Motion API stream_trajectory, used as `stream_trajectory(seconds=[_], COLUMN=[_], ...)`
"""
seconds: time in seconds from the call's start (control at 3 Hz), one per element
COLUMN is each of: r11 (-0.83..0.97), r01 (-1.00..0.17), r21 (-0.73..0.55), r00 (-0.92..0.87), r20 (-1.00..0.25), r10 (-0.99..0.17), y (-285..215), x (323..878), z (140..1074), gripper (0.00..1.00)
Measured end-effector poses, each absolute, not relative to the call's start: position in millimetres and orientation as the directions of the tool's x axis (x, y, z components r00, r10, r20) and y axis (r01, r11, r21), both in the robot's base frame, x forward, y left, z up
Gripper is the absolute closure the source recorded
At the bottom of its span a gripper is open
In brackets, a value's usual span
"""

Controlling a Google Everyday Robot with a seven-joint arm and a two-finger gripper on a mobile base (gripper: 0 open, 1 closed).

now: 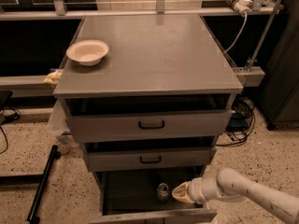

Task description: Pick 7up can from bottom drawer and place on counter

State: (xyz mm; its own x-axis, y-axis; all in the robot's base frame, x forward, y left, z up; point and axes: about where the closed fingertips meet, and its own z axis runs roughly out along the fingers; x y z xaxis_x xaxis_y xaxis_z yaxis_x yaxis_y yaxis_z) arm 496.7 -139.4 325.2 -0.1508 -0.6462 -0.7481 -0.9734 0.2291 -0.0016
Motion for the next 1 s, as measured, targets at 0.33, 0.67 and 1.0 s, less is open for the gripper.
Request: stream_trajectory(seconds=[0.33,0.67,1.0], r11=[0.228,0.208,0.178], r01=[-0.974,-0.976,-0.979], r21=[-0.019,-0.068,-0.098], r00=[-0.138,-0.092,-0.052], r20=[-0.744,-0.734,-0.726], r10=[-0.654,-0.672,-0.686], y=[-141,-147,-148], x=[495,500,510], z=[320,309,295], gripper=[1.00,0.83,0.64])
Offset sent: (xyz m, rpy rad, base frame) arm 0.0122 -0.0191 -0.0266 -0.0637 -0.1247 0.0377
